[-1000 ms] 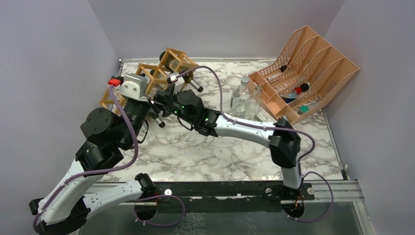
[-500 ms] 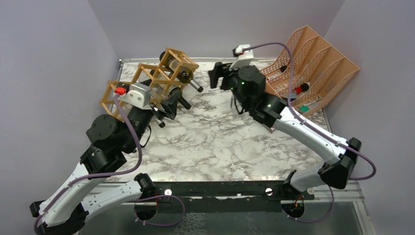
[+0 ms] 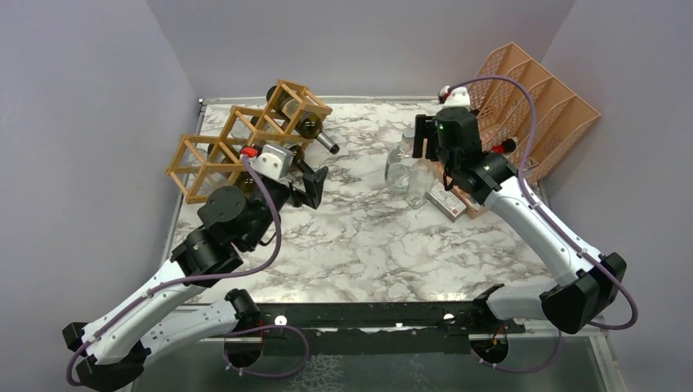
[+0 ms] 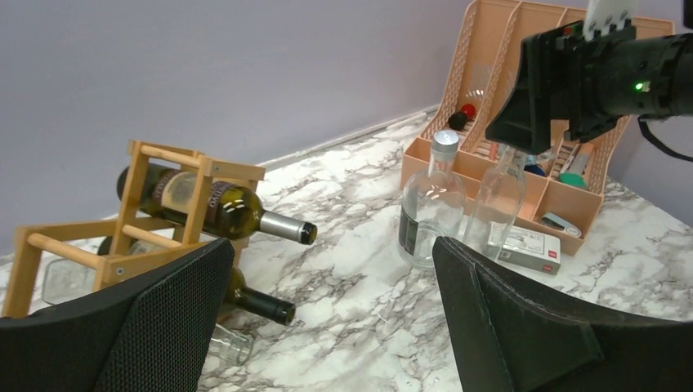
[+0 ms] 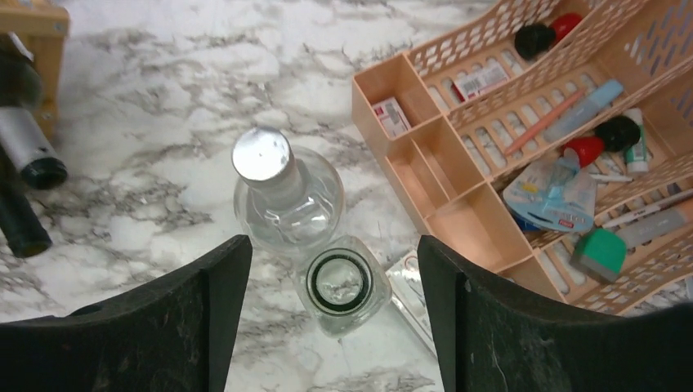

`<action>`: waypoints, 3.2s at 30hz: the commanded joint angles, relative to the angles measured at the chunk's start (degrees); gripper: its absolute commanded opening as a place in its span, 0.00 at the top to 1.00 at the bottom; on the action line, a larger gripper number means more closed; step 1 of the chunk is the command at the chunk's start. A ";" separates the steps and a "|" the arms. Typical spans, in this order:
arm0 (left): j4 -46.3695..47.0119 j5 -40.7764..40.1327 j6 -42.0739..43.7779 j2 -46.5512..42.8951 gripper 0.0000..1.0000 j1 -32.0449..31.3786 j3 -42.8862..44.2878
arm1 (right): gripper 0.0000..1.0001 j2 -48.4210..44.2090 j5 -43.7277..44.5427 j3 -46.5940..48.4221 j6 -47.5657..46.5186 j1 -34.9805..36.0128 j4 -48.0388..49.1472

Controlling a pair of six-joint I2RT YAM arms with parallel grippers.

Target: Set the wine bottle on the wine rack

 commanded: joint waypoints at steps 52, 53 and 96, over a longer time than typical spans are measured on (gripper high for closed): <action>30.06 30.83 -4.67 24.20 0.01 -0.18 -18.22 | 0.99 -14.66 -48.58 -7.77 -7.90 -2.15 3.39; 30.73 31.74 -4.40 24.32 0.01 -0.18 -18.54 | 0.99 -14.93 -50.25 -7.62 -8.67 -2.21 3.51; 38.63 43.87 13.09 28.35 1.00 -0.20 -14.29 | 0.56 -18.32 -71.00 -3.73 -11.15 -2.15 -1.66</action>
